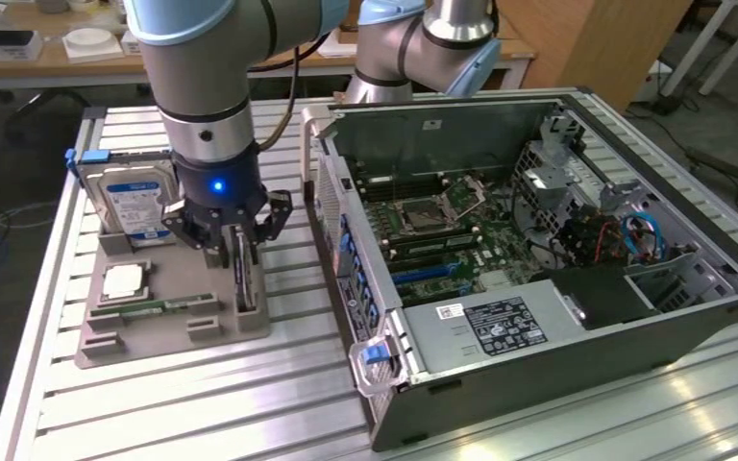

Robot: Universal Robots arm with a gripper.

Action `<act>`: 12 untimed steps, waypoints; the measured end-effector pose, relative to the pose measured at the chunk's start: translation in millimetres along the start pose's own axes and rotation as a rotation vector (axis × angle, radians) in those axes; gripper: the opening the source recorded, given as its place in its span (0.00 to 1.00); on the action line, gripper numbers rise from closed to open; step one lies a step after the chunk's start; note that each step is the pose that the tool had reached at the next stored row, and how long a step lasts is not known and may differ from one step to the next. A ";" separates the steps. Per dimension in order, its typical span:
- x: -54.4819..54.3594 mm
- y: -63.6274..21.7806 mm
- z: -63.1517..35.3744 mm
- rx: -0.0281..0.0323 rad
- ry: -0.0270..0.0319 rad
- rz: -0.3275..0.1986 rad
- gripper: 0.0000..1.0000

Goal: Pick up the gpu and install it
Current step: 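Pick up the gpu and move the gpu toward the slot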

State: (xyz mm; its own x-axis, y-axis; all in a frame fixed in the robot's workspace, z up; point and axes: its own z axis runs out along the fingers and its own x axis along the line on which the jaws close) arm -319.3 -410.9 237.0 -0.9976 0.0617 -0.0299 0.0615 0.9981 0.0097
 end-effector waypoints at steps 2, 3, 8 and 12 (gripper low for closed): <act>0.0 0.0 0.0 0.0000 0.0000 0.000 0.41; 0.0 0.0 0.0 0.0000 0.0000 0.000 0.41; 0.0 0.0 0.0 0.0000 0.0000 0.000 0.33; 0.0 0.0 0.0 0.0000 0.0000 0.000 0.33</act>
State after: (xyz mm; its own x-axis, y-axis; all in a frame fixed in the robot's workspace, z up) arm -319.3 -410.9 237.0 -0.9976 0.0617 -0.0300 0.0614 0.9981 0.0097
